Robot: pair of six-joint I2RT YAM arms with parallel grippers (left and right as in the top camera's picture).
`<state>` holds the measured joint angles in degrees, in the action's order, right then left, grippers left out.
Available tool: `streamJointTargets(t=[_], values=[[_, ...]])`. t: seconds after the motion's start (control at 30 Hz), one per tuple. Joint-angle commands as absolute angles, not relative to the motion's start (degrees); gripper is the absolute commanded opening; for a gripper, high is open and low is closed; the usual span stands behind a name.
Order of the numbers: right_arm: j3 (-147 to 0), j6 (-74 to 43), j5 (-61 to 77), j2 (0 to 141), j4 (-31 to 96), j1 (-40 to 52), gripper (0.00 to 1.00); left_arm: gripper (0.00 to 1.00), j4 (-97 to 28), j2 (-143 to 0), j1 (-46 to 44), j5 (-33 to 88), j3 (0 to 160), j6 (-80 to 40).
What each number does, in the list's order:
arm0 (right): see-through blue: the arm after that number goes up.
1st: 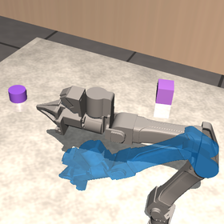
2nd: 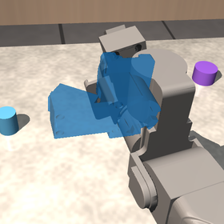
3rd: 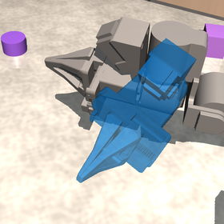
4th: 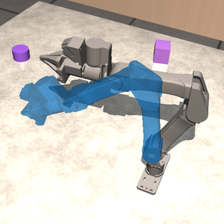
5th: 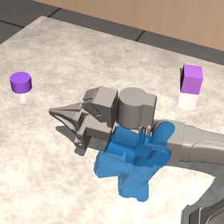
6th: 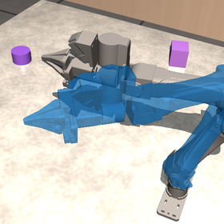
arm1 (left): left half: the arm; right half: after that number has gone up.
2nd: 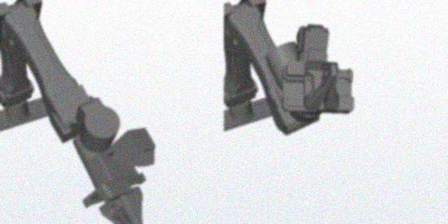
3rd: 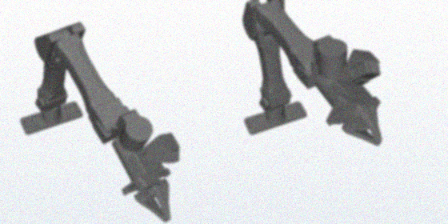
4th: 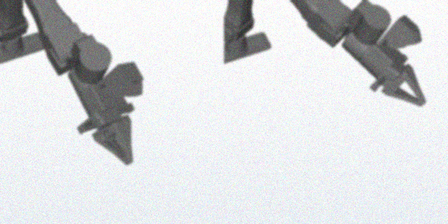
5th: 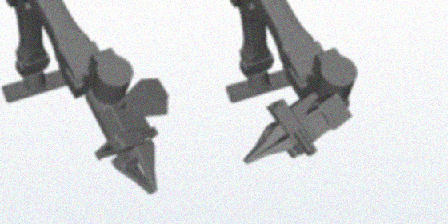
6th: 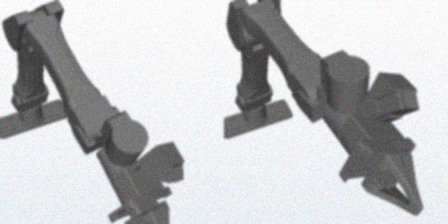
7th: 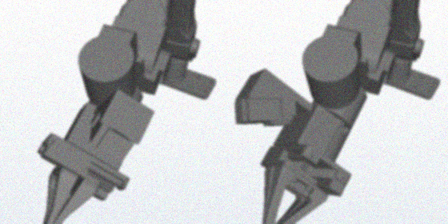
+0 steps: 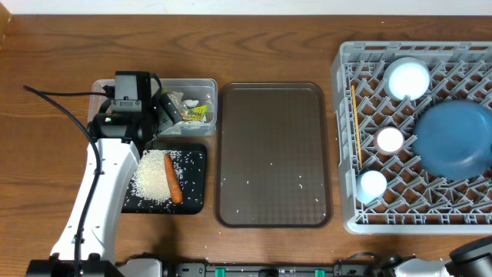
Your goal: Sort waste into correct bins and load items into the dishwasher rack
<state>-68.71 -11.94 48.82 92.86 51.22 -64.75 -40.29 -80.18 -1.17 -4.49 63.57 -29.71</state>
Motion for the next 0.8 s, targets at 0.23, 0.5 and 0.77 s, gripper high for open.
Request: streamJointTargets(t=[0.23,0.5,0.77], values=[[-78.4,-11.6,45.8,92.9,55.0,-63.3,0.99,1.00,-40.4,-80.1,-1.0,-5.2,64.0,-29.1],[-91.1,4.7,45.5,92.9,66.3,-47.0,0.99,1.00,-40.4,-80.1,-1.0,-5.2,64.0,-29.1],[-101.1,3.3,14.9,92.5,74.1,-21.2,0.99,1.00,-40.4,-80.1,-1.0,-5.2,64.0,-29.1]])
